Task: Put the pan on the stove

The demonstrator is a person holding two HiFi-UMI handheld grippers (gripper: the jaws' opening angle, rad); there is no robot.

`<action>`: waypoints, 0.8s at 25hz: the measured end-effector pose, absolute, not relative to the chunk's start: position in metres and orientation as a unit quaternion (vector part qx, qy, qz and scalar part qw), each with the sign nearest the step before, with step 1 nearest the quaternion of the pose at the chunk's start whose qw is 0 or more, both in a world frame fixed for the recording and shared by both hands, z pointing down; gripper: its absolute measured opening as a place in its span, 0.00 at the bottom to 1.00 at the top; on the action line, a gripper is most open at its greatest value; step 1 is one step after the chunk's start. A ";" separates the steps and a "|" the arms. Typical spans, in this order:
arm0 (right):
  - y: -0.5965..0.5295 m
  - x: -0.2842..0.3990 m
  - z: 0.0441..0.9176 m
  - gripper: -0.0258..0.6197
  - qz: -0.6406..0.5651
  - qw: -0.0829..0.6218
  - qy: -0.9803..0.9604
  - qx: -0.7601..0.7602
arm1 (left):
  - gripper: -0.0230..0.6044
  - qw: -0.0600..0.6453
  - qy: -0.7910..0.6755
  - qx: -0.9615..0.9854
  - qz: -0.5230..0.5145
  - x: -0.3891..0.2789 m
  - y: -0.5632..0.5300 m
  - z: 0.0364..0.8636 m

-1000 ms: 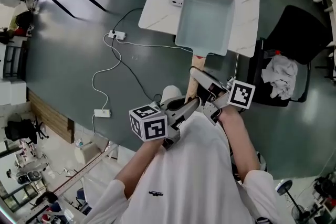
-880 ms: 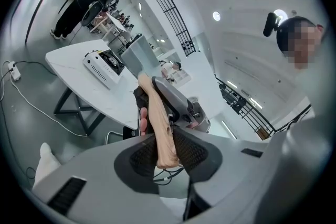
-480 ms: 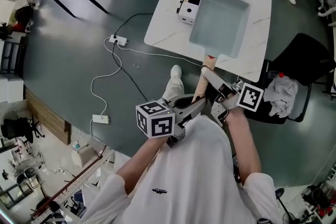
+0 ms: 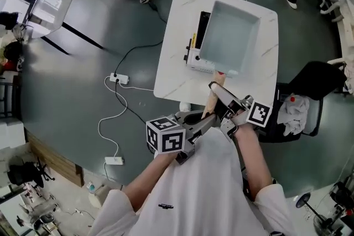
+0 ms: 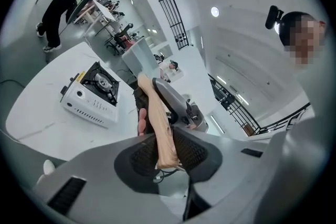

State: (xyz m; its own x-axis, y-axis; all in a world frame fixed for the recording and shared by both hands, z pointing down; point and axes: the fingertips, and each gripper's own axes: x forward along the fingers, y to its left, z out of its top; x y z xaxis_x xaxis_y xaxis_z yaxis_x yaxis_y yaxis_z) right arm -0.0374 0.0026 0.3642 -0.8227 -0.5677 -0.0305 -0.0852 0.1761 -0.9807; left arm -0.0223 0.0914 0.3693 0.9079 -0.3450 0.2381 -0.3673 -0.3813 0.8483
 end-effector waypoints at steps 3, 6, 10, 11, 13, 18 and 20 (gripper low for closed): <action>-0.025 -0.040 0.363 0.26 -0.596 0.206 0.740 -0.232 | 0.16 0.511 -0.203 0.835 0.016 -0.028 0.064 0.368; -0.041 -0.042 0.366 0.26 -0.603 0.203 0.735 -0.234 | 0.16 0.518 -0.200 0.832 0.014 -0.030 0.048 0.371; -0.058 -0.038 0.371 0.26 -0.609 0.188 0.735 -0.231 | 0.16 0.528 -0.209 0.823 0.008 -0.023 0.032 0.373; -0.062 -0.036 0.372 0.26 -0.610 0.184 0.736 -0.229 | 0.16 0.529 -0.212 0.822 0.006 -0.021 0.027 0.373; -0.067 -0.034 0.373 0.26 -0.613 0.179 0.737 -0.223 | 0.16 0.531 -0.217 0.819 0.004 -0.017 0.022 0.375; -0.079 -0.028 0.380 0.26 -0.624 0.165 0.733 -0.214 | 0.16 0.537 -0.231 0.811 -0.003 -0.008 0.010 0.380; -0.085 -0.027 0.384 0.26 -0.630 0.164 0.729 -0.210 | 0.16 0.541 -0.235 0.807 -0.006 -0.006 0.003 0.382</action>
State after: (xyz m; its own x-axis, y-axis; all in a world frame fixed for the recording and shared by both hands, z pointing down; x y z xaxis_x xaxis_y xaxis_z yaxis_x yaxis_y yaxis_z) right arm -0.0268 -0.0847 0.3838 -0.8580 -0.5131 0.0255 -0.0998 0.1178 -0.9880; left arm -0.0065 0.0032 0.3822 0.8890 -0.3867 0.2452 -0.3737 -0.3034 0.8765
